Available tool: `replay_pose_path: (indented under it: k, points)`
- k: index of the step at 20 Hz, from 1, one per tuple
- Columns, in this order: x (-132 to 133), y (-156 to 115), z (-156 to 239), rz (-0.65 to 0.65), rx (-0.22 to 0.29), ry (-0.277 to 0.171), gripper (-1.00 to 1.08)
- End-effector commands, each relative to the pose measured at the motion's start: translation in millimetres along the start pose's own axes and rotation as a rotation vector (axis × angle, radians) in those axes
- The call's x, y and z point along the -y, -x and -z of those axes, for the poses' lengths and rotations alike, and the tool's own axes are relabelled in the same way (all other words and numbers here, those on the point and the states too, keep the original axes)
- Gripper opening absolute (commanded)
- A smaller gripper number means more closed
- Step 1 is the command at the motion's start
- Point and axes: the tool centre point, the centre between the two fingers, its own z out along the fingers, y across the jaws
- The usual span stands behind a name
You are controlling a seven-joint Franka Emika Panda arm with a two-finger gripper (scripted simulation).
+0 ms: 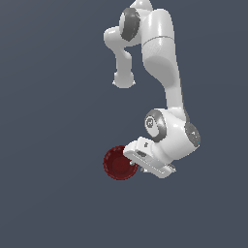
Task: Pick up the object and move it to a goal position.
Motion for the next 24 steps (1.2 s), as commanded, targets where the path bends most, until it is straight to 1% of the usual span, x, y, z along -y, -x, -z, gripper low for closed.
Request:
replay_pose_path:
  k: [1, 7, 10, 11, 24]
  points:
    - [0, 0, -2, -0.001, 0.0, 0.0, 0.28]
    - [0, 0, -26, -0.002, -0.002, 0.002, 0.28]
    - [0, 0, -30, -0.003, -0.002, 0.002, 0.28]
    - [0, 0, -30, -0.003, -0.002, 0.002, -1.0]
    - [0, 1, -28, -0.003, -0.002, 0.002, -1.0]
